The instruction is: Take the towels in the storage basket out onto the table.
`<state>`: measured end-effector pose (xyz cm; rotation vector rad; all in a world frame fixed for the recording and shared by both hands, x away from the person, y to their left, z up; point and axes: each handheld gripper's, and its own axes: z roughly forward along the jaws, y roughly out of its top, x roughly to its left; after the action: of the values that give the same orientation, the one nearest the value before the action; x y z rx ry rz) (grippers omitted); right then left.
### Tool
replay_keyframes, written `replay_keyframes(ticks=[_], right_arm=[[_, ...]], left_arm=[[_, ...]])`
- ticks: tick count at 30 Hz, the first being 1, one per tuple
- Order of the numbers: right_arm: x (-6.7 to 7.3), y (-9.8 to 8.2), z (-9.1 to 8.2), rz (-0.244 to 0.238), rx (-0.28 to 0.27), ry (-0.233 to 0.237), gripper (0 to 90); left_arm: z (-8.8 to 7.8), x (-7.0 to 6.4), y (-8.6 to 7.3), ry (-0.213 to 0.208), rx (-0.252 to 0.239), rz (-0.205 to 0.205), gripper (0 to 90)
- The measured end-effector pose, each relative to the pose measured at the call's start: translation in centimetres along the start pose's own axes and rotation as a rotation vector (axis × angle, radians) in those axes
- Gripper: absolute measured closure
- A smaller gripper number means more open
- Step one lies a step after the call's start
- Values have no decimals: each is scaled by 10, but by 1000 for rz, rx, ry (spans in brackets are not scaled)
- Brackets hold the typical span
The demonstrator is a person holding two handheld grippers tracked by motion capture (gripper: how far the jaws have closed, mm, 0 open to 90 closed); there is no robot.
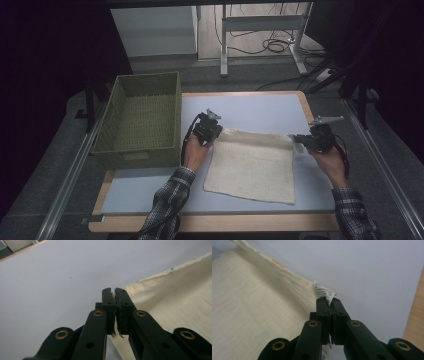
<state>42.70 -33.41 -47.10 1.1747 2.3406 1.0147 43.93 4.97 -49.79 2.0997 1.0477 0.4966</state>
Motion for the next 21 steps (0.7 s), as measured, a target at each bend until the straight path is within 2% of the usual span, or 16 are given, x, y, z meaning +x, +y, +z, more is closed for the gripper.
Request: replay_keyframes(ticks=[3, 8, 15, 21], right_arm=[[5, -12, -7, -3, 10, 18, 868], [13, -29, -16, -6, 13, 52, 867], [31, -52, -35, -2, -7, 112, 867], [56, -69, -51, -36, -13, 146, 867]], left_arm=[[-7, -9, -10, 0, 3, 18, 864], [-19, -18, -25, -47, 10, 33, 862], [-42, -23, -54, -118, -10, 6, 862], [-62, -28, -75, -167, -50, 2, 863]])
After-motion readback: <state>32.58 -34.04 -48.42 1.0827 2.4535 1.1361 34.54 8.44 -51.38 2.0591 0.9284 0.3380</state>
